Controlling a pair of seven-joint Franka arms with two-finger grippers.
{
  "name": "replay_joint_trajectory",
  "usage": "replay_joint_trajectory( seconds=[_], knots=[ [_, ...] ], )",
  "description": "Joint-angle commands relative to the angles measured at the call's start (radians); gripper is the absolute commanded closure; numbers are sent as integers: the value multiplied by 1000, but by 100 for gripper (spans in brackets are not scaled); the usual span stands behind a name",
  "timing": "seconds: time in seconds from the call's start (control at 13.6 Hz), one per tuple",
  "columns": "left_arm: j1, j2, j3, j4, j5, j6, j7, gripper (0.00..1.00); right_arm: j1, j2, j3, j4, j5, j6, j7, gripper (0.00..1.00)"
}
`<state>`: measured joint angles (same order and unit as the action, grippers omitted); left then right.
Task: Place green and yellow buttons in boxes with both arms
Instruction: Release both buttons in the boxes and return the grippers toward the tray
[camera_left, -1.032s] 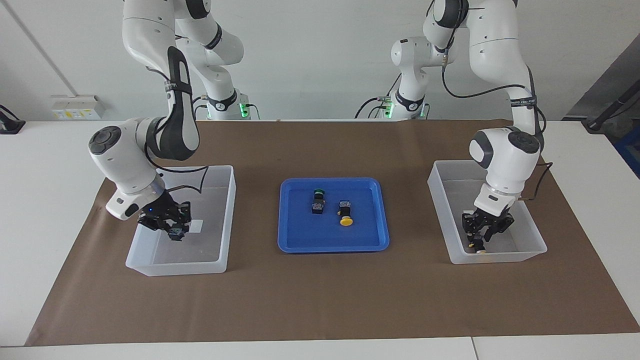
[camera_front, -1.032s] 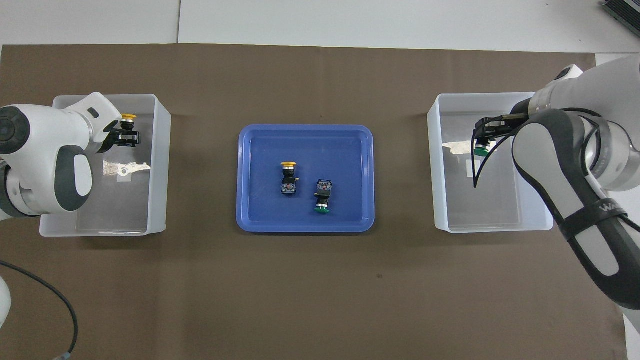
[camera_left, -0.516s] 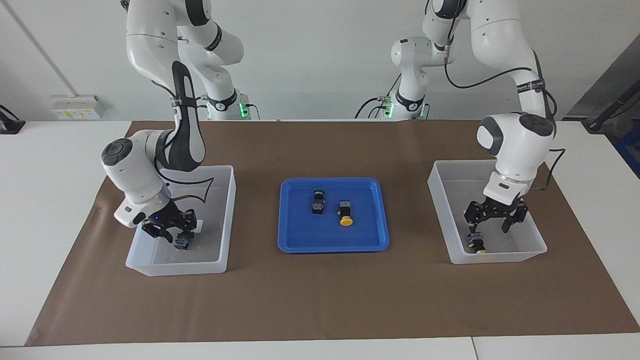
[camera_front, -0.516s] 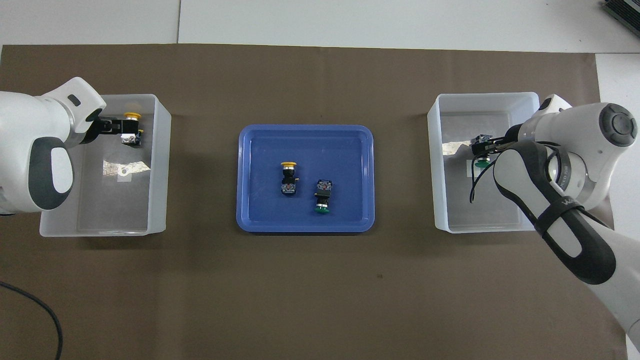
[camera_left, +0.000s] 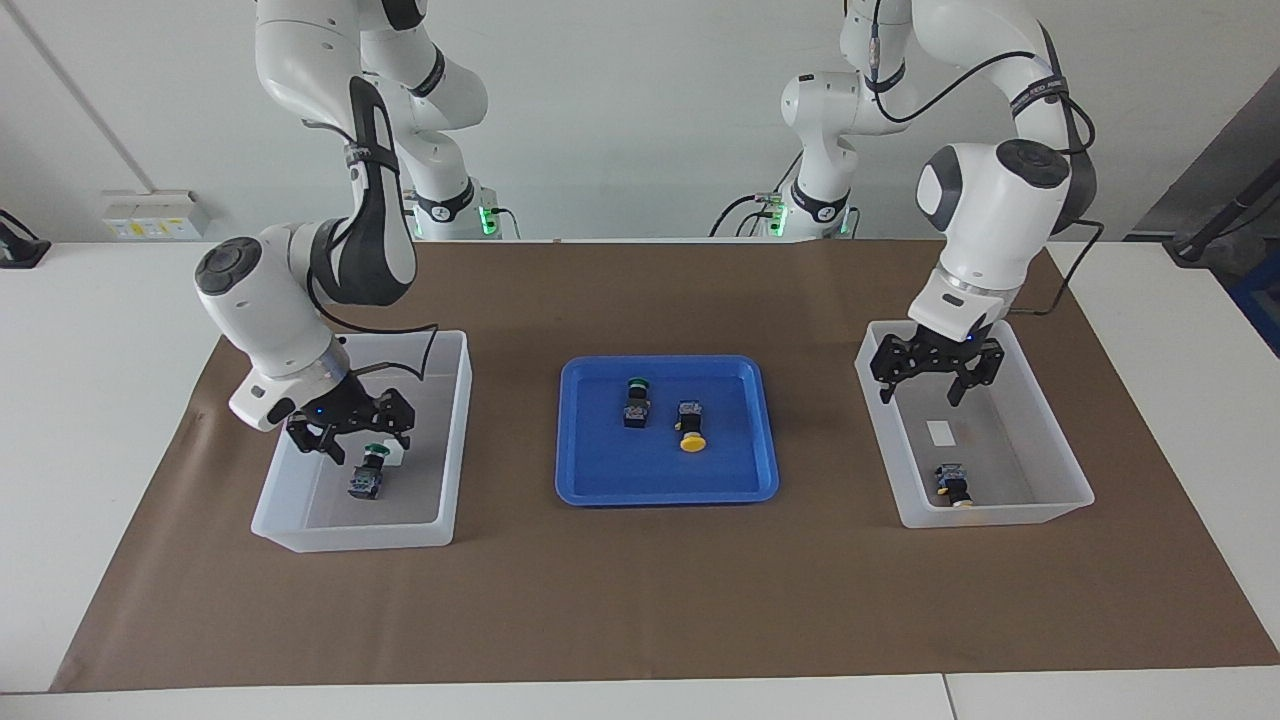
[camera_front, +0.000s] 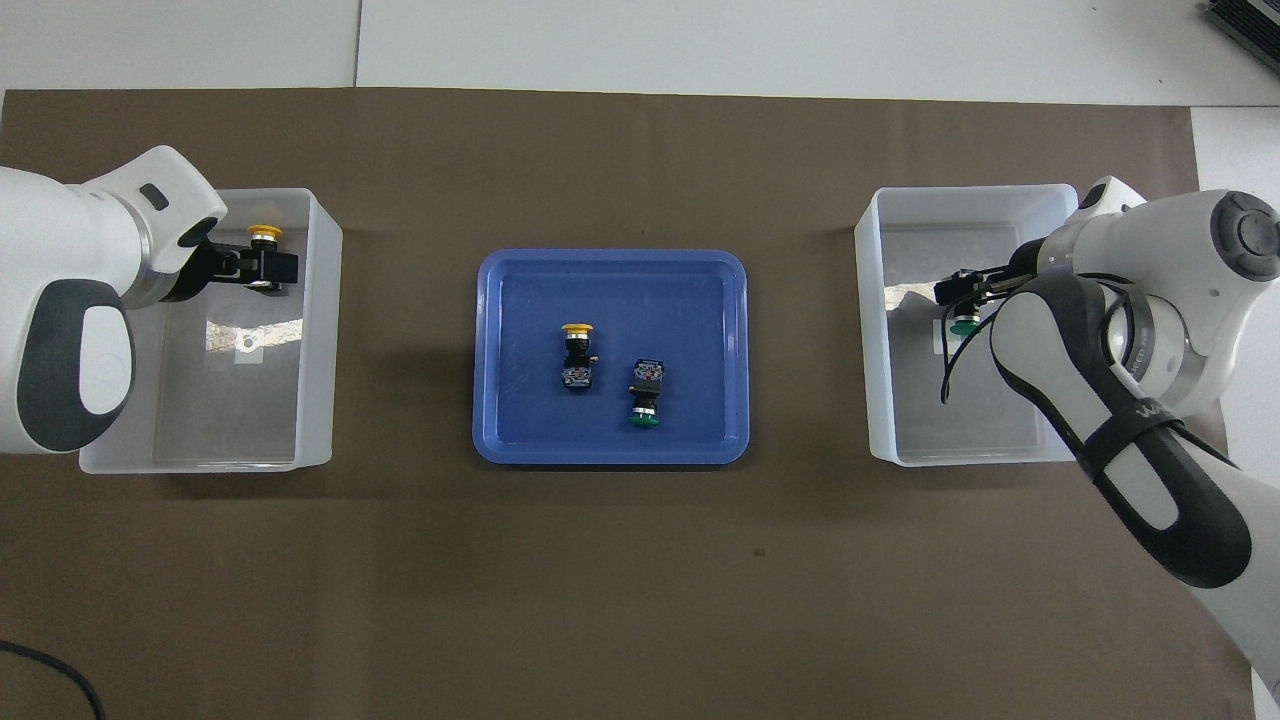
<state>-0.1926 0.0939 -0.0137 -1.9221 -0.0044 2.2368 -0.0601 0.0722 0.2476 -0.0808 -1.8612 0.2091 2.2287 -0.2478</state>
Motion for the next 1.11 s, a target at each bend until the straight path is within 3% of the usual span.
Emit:
replay_joint_trajectory(
  seconds=[0.0,0.44,0.66,0.81,1.03],
  knots=[
    [-94,-26,12,-55,12,3,-66,0,7,-54,9,17,-19,-85,90,0],
    [-251,-8,9,-94,11,93,-217,0,109,-116,12,25,-42,-161,300,0],
    [-326,81,11,-94,11,160,-326,0,191,-122,13,22,-42,-162,430,0],
    [-344,108,11,-94,11,208,-368,0,234,-123,15,13,-42,-161,450,0],
    [-392,209,11,-86,11,297,-435,0,277,-114,15,8,-42,-152,473,0]
  ],
)
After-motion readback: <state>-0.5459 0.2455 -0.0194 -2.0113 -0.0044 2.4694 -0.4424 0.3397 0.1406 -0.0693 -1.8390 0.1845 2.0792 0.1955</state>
